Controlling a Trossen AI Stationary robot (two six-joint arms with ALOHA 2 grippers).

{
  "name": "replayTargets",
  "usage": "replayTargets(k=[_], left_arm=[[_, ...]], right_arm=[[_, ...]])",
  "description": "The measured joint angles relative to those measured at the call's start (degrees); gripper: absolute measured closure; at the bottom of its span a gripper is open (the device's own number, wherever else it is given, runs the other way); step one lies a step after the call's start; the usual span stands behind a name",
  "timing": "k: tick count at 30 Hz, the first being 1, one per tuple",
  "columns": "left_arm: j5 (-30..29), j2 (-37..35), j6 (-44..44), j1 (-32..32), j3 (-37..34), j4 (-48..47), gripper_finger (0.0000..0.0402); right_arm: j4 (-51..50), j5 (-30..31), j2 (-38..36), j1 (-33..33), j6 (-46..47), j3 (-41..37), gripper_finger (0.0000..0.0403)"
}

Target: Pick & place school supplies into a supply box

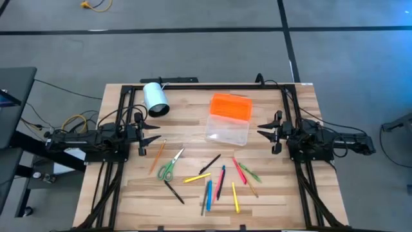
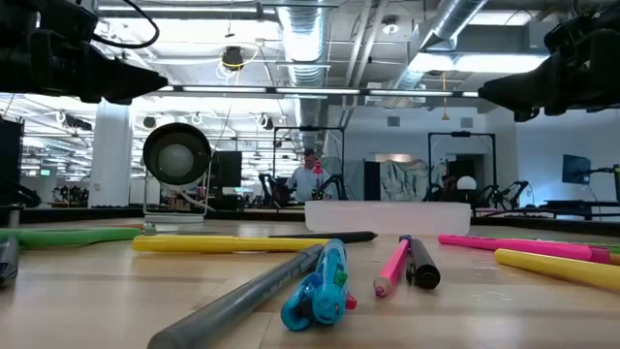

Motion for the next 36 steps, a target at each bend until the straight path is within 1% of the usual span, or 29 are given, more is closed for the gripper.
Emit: replayTargets(k=[16, 31, 36], left_arm=[[0.0, -0.02, -0.02, 0.0, 0.0, 0.01, 0.024], [0.35, -0.01, -12.08, -0.01, 0.0, -0.02, 0.024], [0.37, -0.01, -13.15, -0.02, 0.0, 0.63, 0.024]], right_arm=[[0.0, 0.0, 0.02, 0.0, -0.01, 0.02, 0.0305], [1.36, 0.0, 0.0, 0.0, 0.0, 0.0, 0.0305], [2.94, 0.0, -0.04, 0.0, -0.01, 0.02, 0.0305]])
